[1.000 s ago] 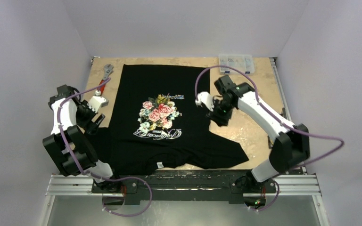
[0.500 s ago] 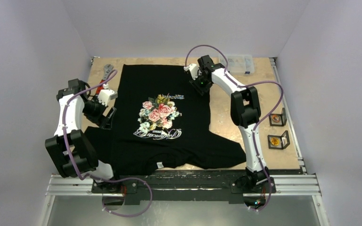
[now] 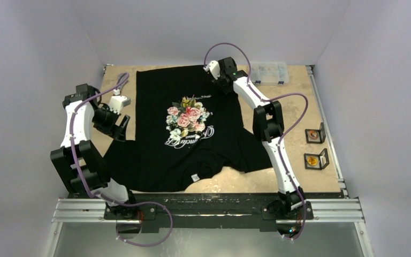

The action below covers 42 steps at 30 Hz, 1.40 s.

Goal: Remove the brooch from the garment

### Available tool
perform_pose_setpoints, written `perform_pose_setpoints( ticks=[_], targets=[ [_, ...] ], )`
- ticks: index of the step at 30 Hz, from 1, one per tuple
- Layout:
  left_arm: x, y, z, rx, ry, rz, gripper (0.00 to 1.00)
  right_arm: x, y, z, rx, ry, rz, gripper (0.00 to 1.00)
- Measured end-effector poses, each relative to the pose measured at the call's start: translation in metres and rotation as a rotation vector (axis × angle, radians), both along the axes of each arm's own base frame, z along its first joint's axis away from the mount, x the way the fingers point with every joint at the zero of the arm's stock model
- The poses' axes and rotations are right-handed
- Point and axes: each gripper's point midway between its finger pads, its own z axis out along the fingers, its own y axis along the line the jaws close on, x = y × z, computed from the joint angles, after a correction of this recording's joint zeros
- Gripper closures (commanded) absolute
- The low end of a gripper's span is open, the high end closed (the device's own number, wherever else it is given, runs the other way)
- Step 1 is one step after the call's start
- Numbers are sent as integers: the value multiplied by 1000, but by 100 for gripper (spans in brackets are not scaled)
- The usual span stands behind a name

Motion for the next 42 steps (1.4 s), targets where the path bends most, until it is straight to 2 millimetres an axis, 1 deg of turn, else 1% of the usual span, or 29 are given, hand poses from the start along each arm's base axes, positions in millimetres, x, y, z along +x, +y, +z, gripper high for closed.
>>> perform_pose_setpoints(
  ticks=[2, 4, 6, 8, 10, 11, 12, 13, 15, 16, 17, 18, 19, 20, 21, 22, 24, 25, 26, 27, 29, 30, 33, 35, 38, 42],
  targets=[
    [2, 1, 0, -2, 2, 12, 18, 17, -4, 3, -34, -74, -17, 50],
    [3, 0, 1, -5, 0, 18, 18, 28, -7, 7, -56, -128, -30, 47],
    [5, -3, 3, -13, -10, 13, 17, 32, -10, 9, -68, -149, -28, 41],
    [8, -12, 9, -31, -53, -11, 17, 25, -10, 13, -53, -130, -8, 37],
    [11, -31, 22, -71, -129, -64, 17, 1, -11, 19, -16, -57, 16, 35],
    [12, -47, 31, -101, -188, -104, 18, -14, -11, 24, 12, -10, 30, 35],
    [11, -60, 39, -122, -233, -140, 19, -26, -12, 33, 34, 19, 33, 36],
    [9, -79, 48, -148, -289, -189, 21, -42, -14, 47, 66, 51, 35, 37],
    [-2, -123, 64, -199, -378, -318, 24, -74, -18, 83, 137, 89, 40, 39],
    [-8, -143, 68, -224, -404, -382, 26, -92, -21, 102, 171, 103, 43, 39],
    [-20, -174, 71, -255, -425, -481, 28, -120, -26, 124, 211, 124, 58, 42],
    [-30, -197, 71, -288, -429, -556, 31, -131, -35, 132, 219, 134, 49, 44],
    [-45, -224, 68, -319, -416, -646, 33, -151, -47, 144, 233, 142, 45, 46],
    [-57, -245, 63, -338, -396, -715, 34, -172, -61, 147, 235, 160, 34, 48],
    [-72, -270, 54, -353, -362, -801, 35, -198, -79, 143, 227, 199, 9, 49],
    [-81, -286, 46, -357, -330, -845, 36, -217, -93, 135, 216, 241, -16, 50],
    [-99, -322, 26, -348, -265, -935, 41, -257, -123, 104, 191, 355, -88, 52],
    [-105, -334, 16, -334, -238, -959, 43, -274, -136, 85, 178, 424, -125, 53],
    [-113, -349, 2, -311, -202, -980, 43, -288, -147, 67, 166, 489, -160, 54],
    [-118, -361, -11, -290, -174, -993, 43, -301, -156, 51, 158, 551, -194, 54],
    [-126, -377, -33, -249, -134, -997, 43, -318, -166, 30, 149, 638, -239, 54],
    [-128, -384, -46, -221, -119, -986, 43, -323, -170, 22, 148, 669, -255, 54],
    [-124, -394, -66, -165, -122, -947, 43, -327, -173, 12, 157, 697, -283, 54],
    [-117, -400, -72, -143, -140, -916, 41, -326, -173, 11, 162, 694, -286, 55],
    [-104, -413, -75, -136, -178, -880, 39, -322, -171, 7, 171, 690, -286, 56],
    [-97, -427, -78, -146, -186, -851, 39, -323, -169, 5, 181, 700, -283, 56]
  ],
)
